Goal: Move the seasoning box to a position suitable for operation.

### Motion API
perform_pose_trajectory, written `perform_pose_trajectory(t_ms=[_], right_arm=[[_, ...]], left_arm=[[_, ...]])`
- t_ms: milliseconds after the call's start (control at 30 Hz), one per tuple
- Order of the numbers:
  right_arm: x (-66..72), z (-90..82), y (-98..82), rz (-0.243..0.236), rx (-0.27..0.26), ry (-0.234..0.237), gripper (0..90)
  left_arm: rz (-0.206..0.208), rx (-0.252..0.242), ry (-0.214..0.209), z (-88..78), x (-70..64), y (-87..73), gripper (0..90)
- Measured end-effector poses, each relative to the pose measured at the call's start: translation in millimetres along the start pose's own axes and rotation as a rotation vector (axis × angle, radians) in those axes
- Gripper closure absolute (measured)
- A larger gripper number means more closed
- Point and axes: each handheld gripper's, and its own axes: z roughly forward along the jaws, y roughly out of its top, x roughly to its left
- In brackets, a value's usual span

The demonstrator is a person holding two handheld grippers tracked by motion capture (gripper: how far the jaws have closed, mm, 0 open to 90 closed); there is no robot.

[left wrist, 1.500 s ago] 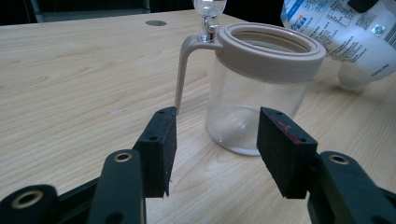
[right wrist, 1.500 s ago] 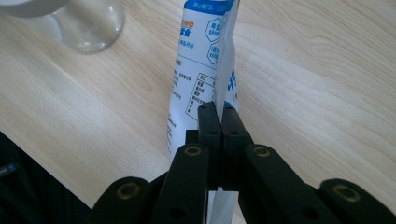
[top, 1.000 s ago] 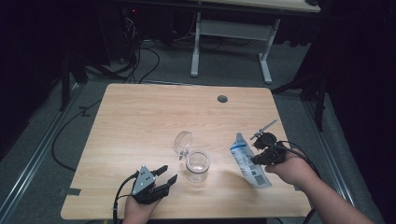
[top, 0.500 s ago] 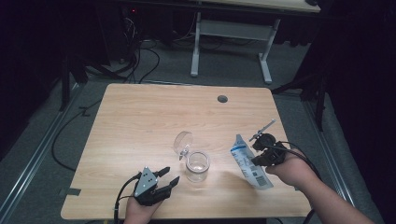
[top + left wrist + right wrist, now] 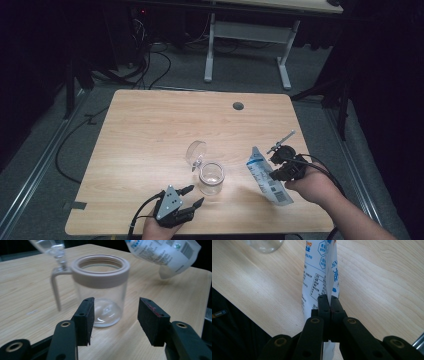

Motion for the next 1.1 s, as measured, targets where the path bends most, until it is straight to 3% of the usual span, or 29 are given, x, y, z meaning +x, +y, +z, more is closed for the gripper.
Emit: perform_pose_trajectory(t_ms=[133,167,300,533,767,867,1100], right_arm=[[1.1,1.0,-1.7,-0.012,-0.005,0.008,90.0],[1.5,0.9,-2.0,-0.013,-0.005,0.009,90.0],[2.9,-0.3,-3.3,-0.015,-0.007,0.014,90.0],[5.4,-2.2,-4.5,-0.016,-0.011,0.017,90.0],[11.0,-3.9,-2.5,-0.012,-0.011,0.017,90.0],[14.9,-3.3,-1.8,-0.008,-0.010,0.017,90.0],[22.3,-3.5,0.9,0.001,-0.001,0.010,90.0]], left_arm=[[0.010,0.002,-0.024,6.2,-9.4,1.3,48.7],[-0.003,0.005,-0.052,11.4,-14.1,2.9,49.8],[-0.012,-0.001,-0.097,23.8,-23.1,8.7,50.4],[0.019,-0.006,-0.151,46.4,-37.9,20.1,50.4],[0.026,-0.029,-0.162,56.5,-39.8,32.4,51.5],[0.002,-0.051,-0.169,57.5,-38.7,38.2,52.6],[0.005,-0.044,-0.168,57.7,-43.5,24.3,51.6]])
